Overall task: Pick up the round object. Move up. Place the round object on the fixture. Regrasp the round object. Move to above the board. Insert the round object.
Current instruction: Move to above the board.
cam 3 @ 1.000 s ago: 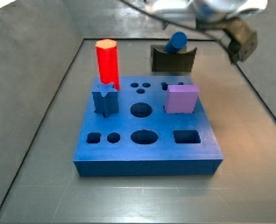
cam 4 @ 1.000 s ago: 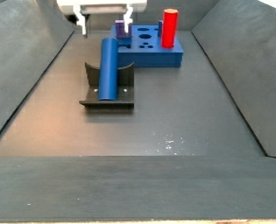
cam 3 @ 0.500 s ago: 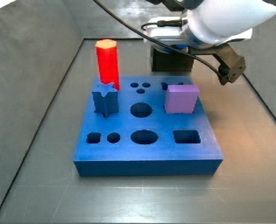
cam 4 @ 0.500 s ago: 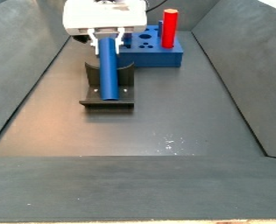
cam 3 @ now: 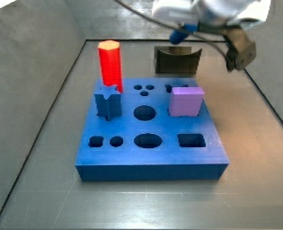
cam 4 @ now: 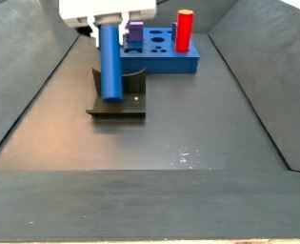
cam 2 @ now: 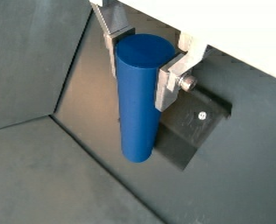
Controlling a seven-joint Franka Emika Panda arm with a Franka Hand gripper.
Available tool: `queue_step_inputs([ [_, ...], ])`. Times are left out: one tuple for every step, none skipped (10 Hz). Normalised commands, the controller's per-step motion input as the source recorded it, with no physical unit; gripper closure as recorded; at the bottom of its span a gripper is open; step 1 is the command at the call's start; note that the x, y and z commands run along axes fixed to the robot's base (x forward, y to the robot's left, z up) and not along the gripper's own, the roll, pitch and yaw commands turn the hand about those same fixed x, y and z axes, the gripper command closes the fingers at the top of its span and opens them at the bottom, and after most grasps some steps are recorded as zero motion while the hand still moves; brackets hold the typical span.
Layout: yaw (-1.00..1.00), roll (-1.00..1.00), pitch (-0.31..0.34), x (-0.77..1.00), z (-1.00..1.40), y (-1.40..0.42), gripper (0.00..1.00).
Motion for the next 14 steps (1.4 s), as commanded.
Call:
queue_step_inputs([
  [0.19, -0.09, 0.438, 0.1, 1.0, 0.15, 1.0],
  [0.26, -0.07, 0.379, 0.1, 1.0, 0.13, 1.0],
  [0.31, -0.05, 0.309, 0.1, 1.0, 0.11, 1.0],
  [0.34, -0.03, 0.202, 0.1, 1.0, 0.1, 1.0],
  [0.34, -0.03, 0.129, 0.1, 1.0, 0.08, 1.0],
  [0.32, -0.02, 0.081, 0.1, 1.0, 0.07, 1.0],
  [0.26, -0.01, -0.014, 0.07, 0.83, 0.03, 1.0],
  [0.23, -0.01, -0.042, 0.06, 0.73, 0.02, 1.0],
  [0.16, -0.02, -0.08, 0.03, 0.52, 0.01, 1.0],
  [0.13, -0.03, -0.089, 0.02, 0.42, 0.01, 1.0],
  [0.05, -0.03, -0.078, 0.01, 0.17, 0.0, 1.0],
  [0.01, -1.0, -0.177, -0.71, 0.29, -1.0, 1.0],
  [0.0, -1.0, -0.188, -0.72, 0.29, -1.0, 1.0],
  [0.0, -1.0, -0.214, -0.77, 0.3, -1.0, 1.0],
])
